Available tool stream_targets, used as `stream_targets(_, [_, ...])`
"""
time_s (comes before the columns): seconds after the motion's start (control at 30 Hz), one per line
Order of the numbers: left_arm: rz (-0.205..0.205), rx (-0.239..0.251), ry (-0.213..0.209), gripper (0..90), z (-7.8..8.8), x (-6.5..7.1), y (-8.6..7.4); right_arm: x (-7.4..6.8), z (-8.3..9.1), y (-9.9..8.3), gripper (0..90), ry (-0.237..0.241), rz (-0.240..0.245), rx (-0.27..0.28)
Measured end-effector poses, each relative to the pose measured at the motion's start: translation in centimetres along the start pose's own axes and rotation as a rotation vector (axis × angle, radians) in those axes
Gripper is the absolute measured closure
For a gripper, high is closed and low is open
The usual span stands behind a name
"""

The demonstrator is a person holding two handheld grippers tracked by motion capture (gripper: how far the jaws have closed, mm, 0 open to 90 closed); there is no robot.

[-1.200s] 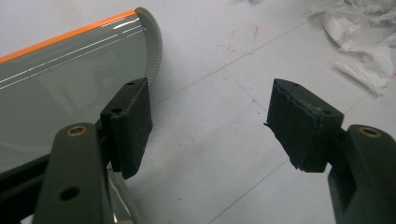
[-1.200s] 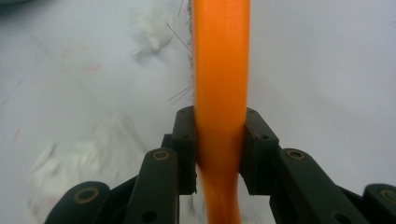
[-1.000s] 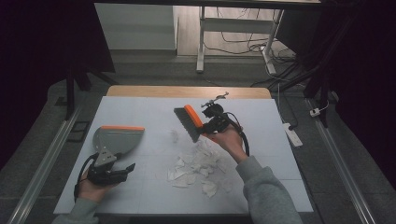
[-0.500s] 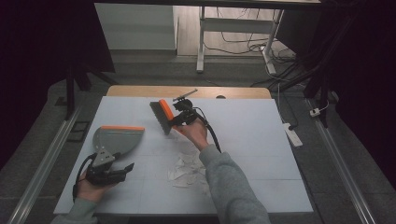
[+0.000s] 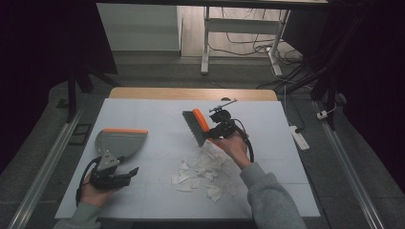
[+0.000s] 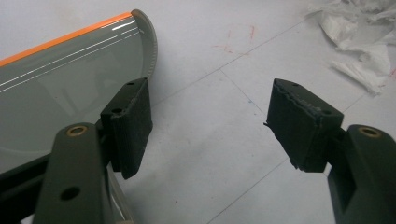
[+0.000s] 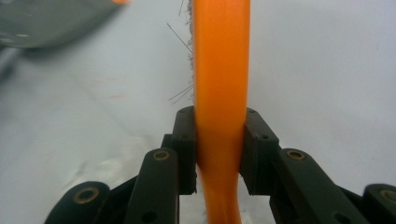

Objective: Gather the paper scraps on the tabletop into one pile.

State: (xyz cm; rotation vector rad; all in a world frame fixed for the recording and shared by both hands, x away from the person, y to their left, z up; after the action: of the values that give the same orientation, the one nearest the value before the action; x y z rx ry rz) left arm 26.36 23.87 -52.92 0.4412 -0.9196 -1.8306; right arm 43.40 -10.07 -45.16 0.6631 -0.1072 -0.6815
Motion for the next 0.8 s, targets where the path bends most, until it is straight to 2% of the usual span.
stream_targets(0.07, [0.001,0.0,0.0,31.8,0.0,0.0,0.0,-1.0,1.1,0.3,70.1,0.021,0.038,0.028])
stream_targets(0.17, [0.005,0.001,0.003,31.8,0.1,-0.1,-0.1,-2.5,1.7,0.5,70.1,0.046,0.088,0.035])
stream_targets(0.33, [0.008,0.005,0.004,31.9,0.2,-0.3,-0.1,-5.4,1.1,0.2,70.1,0.117,0.148,-0.006])
stream_targets(0.43, [0.011,0.005,0.004,31.8,0.2,-0.4,-0.1,-7.7,0.4,-0.5,70.1,0.183,0.166,-0.051])
stream_targets(0.63, [0.012,0.008,0.006,31.9,0.3,-0.4,-0.1,-12.3,-1.9,-2.4,70.1,0.31,0.209,-0.181])
stream_targets(0.73, [0.012,0.011,0.004,31.9,0.3,-0.4,-0.1,-13.7,-3.0,-3.3,70.1,0.362,0.235,-0.24])
stream_targets(0.8, [0.012,0.009,0.005,31.9,0.3,-0.4,-0.1,-14.0,-3.4,-3.7,70.1,0.352,0.232,-0.27])
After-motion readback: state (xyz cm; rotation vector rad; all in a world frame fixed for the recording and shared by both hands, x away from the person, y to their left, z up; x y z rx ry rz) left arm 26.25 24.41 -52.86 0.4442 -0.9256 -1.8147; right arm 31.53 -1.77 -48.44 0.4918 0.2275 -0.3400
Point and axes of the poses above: each handheld gripper's, and its own axes: z roughly backward along the jaws, y roughly out of its top, x roughly to its right, the point moved 2 cm from there along -z, roughly forward along the jaws, and after that the axes turned 8 degrees about z, right-handed, at the moved point
